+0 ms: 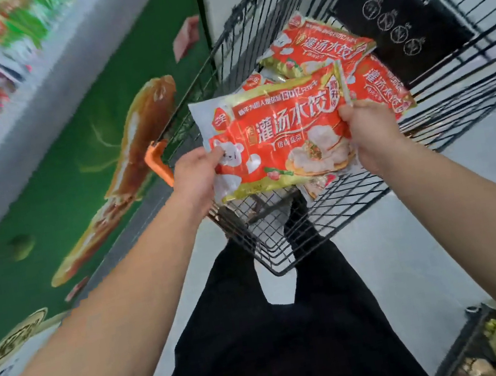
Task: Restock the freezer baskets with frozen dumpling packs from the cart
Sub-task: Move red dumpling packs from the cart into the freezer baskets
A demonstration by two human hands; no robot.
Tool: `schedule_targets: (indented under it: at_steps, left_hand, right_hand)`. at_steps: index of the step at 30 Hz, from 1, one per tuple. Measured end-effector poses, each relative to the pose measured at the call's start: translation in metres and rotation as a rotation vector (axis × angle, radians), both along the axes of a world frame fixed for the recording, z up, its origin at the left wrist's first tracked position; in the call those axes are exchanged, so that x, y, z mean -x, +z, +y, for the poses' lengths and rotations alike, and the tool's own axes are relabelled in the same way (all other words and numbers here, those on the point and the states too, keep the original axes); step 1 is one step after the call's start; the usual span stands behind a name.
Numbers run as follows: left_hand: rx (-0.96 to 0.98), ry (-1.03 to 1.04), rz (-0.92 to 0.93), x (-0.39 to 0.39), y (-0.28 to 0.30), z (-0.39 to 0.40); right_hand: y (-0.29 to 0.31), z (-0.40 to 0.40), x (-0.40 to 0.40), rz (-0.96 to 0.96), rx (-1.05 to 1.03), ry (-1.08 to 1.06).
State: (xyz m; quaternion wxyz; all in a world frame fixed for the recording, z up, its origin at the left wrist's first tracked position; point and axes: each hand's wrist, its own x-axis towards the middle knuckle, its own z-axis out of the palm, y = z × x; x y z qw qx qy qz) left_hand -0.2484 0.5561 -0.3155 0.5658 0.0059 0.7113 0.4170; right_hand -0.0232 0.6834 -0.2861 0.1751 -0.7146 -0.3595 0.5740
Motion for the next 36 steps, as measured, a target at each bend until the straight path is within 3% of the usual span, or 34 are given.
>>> schedule_targets:
  at_steps: [6,11,24,36]
  left_hand:
    - [-0.112,0.076,0.075,0.031,0.063,-0.044]
    - [-0.165,0.267,0.173,0.046,0.113,-0.098]
    - [-0.238,0.637,0.434,0.04,0.223,-0.262]
    - [-0.168,0.768,0.559,0.081,0.227,-0.354]
  right_hand:
    - [0.067,-0.028,0.034,0.111,-0.089,-0.007]
    - [0.112,-0.055,0.069,0.197,-0.149,0.081]
    - [0.193,-0.157,0.131,0.447,-0.205,0.471]
    - [0.195,-0.228,0.213,0.409,-0.175,0.666]
